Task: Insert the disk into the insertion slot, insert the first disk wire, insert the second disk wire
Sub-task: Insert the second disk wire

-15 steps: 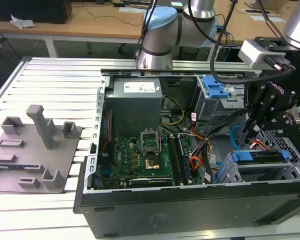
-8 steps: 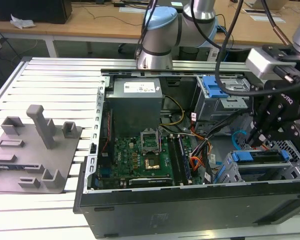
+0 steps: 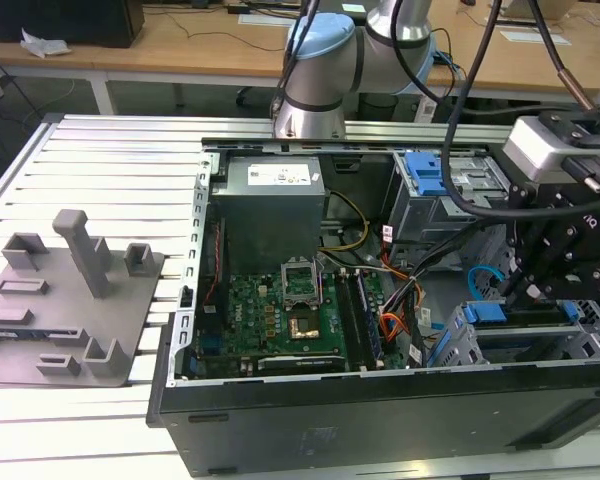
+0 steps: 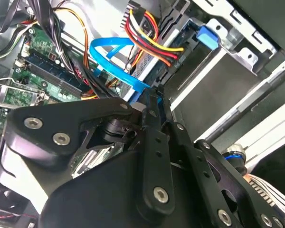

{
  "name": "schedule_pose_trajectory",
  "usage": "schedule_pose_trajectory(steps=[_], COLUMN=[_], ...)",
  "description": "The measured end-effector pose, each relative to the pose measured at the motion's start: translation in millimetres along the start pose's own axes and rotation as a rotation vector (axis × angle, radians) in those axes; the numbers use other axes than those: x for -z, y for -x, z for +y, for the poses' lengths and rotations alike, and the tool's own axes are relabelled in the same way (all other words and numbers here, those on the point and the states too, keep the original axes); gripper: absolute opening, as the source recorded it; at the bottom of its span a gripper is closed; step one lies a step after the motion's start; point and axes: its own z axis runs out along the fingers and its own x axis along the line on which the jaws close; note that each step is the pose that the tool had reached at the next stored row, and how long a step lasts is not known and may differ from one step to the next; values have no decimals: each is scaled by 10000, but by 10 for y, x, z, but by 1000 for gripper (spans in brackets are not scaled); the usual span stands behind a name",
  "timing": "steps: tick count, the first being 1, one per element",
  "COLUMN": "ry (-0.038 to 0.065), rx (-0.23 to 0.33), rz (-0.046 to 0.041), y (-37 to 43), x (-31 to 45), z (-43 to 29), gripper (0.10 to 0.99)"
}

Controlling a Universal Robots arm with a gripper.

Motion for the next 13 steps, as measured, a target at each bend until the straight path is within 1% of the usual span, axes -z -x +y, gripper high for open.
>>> schedule_pose_trajectory(steps=[1,2,5,9,13], ry=[-1,-4,-10,-13,-12], rx=[-3,-5,-2,-1,-1], rz=[-15,-52,-118,-142,-143], y=[0,0,0,-3,-13], x=[-7,-18,-30,-35,-41], z=[-7,-18,-69,-109,-111], gripper=[161,161,161,161,161])
